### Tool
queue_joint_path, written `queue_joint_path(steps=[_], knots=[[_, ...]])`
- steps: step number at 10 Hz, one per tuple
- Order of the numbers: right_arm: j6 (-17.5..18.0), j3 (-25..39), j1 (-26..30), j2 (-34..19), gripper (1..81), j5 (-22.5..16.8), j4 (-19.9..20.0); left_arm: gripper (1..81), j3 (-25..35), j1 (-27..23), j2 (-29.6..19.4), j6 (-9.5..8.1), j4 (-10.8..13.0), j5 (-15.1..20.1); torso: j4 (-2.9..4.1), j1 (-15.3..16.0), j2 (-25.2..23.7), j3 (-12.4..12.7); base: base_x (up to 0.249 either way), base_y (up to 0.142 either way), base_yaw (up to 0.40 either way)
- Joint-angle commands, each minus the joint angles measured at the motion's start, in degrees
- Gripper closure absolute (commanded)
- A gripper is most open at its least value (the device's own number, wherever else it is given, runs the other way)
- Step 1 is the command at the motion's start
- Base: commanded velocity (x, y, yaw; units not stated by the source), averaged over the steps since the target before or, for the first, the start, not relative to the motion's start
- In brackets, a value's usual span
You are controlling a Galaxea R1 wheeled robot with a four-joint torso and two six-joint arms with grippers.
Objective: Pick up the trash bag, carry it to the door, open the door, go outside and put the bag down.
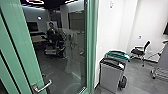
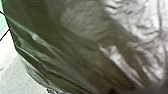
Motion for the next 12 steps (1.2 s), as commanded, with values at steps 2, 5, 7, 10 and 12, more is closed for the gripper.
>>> queue_joint_path(steps=[2,5,7,10,12], knots=[[-0.2,0.3,2.4,0.5,1.0,-3.2,-0.5,81.1,-0.2,-3.7,-0.2,0.31,0.3,3.4,0.0,0.0,0.0,0.0,0.078,0.0,0.0],[-0.3,0.3,2.4,0.5,1.0,-3.2,-0.5,81.1,-0.2,-3.7,-0.2,0.31,0.3,3.4,0.0,0.0,0.0,0.0,0.08,0.0,0.0],[-0.2,0.3,2.4,0.5,1.0,-3.2,-0.5,81.1,-0.2,-3.7,-0.2,0.31,0.3,3.4,0.0,0.0,0.0,0.0,0.081,0.03,0.0],[-0.2,0.3,2.4,0.5,1.0,-3.2,-0.5,81.1,-0.2,-3.7,-0.2,0.31,0.4,3.4,0.0,0.0,0.0,0.0,0.075,0.02,0.0],[-0.3,0.3,2.4,0.5,1.0,-3.2,-0.5,81.1,-0.2,-3.7,-0.2,0.31,0.3,3.4,0.0,0.0,0.0,0.0,0.0,0.0,0.0]])
